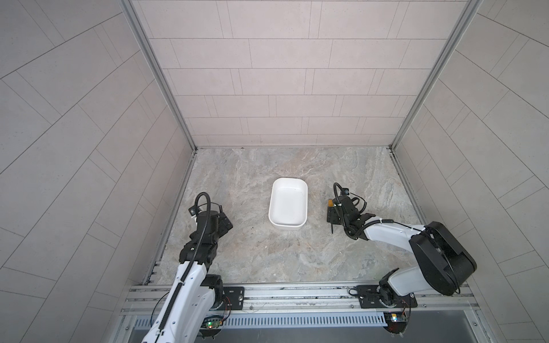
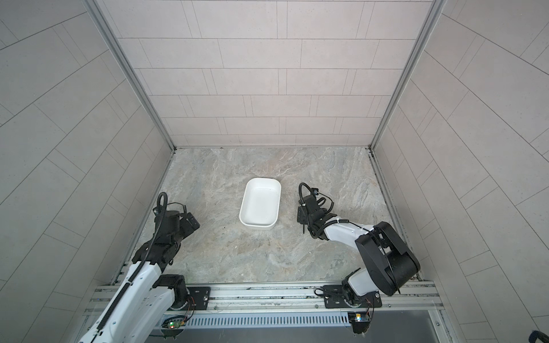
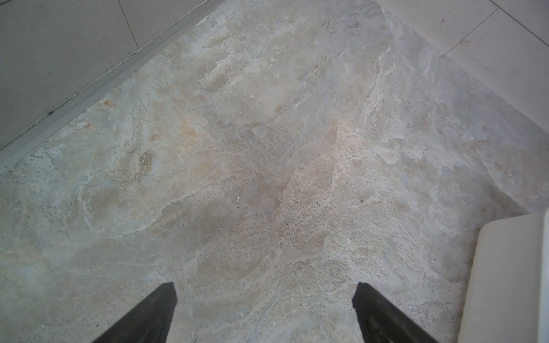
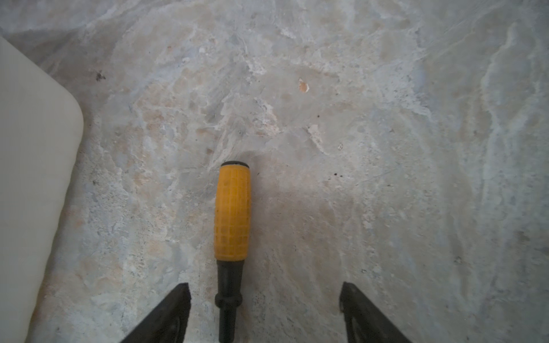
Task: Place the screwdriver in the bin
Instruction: 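Lower the right gripper over the screwdriver and close it on the handle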
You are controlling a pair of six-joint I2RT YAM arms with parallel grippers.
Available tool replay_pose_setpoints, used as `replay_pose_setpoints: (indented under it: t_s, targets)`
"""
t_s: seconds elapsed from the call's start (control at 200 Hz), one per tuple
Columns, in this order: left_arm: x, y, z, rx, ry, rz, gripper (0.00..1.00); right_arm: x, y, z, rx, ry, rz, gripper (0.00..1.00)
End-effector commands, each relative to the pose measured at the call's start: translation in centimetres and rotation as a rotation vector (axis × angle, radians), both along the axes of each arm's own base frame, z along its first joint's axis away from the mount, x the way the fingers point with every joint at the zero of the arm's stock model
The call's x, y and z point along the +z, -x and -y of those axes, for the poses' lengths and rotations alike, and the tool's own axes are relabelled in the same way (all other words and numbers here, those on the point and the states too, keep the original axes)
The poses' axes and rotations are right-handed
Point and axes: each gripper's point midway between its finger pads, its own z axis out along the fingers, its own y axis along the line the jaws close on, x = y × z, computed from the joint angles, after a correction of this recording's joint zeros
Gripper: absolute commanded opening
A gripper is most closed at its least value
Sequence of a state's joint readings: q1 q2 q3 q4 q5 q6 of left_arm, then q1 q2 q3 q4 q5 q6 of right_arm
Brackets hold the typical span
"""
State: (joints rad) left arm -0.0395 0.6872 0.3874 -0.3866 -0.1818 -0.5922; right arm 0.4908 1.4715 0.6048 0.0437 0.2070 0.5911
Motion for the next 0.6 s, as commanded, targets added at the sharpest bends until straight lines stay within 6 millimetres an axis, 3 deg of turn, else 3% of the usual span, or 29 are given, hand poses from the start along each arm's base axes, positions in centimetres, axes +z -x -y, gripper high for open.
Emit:
replay_pose_setpoints:
  t_s: [0.0, 0.21, 0.455, 0.595]
  targets:
    - [0.4, -0.4, 0.0, 0.004, 0.004, 0.005, 1.00, -0.6, -0.2, -0.9, 0.015, -0.002, -0.063, 0.66]
    - [0.6, -0.5, -0.2, 0.012, -0.003, 0.021, 1.00, -2.7, -0.1, -0.5, -0.010, 0.068, -0.148, 0.60]
    - [0.7, -0.3, -0.2, 0.010, -0.001, 0.039, 1.00, -3.7, -0.2, -0.5, -0.020, 0.101, -0.204, 0.54]
    - [0.7, -0.7, 0.4, -0.022, 0.010, 0.061, 1.00, -3.3, -0.3, -0.8, -0.009, 0.089, -0.197, 0.32]
